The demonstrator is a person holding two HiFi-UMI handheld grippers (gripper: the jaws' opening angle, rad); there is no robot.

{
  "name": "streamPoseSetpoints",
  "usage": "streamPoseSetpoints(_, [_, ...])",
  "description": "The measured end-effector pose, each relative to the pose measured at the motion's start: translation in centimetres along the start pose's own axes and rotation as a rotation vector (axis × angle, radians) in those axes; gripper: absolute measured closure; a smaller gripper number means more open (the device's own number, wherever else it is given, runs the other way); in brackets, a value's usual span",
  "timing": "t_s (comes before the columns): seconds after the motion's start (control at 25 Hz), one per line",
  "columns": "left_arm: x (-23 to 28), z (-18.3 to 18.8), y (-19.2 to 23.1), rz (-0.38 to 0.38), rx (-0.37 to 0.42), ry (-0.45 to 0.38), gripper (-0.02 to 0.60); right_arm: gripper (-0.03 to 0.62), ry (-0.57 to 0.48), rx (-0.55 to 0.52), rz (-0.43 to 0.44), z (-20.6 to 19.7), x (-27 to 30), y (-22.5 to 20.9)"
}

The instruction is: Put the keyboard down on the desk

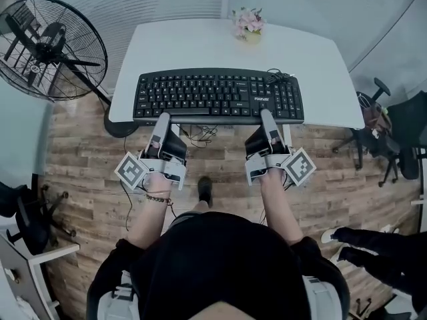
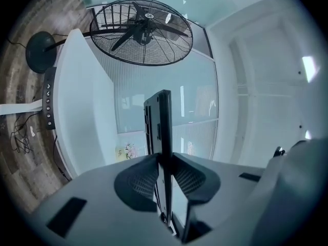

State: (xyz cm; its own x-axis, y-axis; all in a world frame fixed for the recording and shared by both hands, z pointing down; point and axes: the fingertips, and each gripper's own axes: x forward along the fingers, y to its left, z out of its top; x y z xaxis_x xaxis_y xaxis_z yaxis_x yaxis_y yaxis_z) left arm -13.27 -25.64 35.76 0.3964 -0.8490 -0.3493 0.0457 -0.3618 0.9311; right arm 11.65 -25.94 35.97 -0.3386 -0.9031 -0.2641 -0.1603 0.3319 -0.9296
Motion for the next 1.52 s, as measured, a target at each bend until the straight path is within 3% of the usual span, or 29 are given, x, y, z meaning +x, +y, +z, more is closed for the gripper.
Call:
streamPoseSetpoints(0.8, [7.5, 5.0, 2.9, -0.020, 0.007, 0.062, 0.492, 0.494, -0.046, -0.013, 0.024, 1.1, 8.0, -1.8])
streamPoseSetpoints(1.52, [7.4, 3.8, 4.5, 0.020, -0.002, 0.030, 0.492, 0.494, -0.003, 0.022, -0.010, 1.7, 7.9, -4.2])
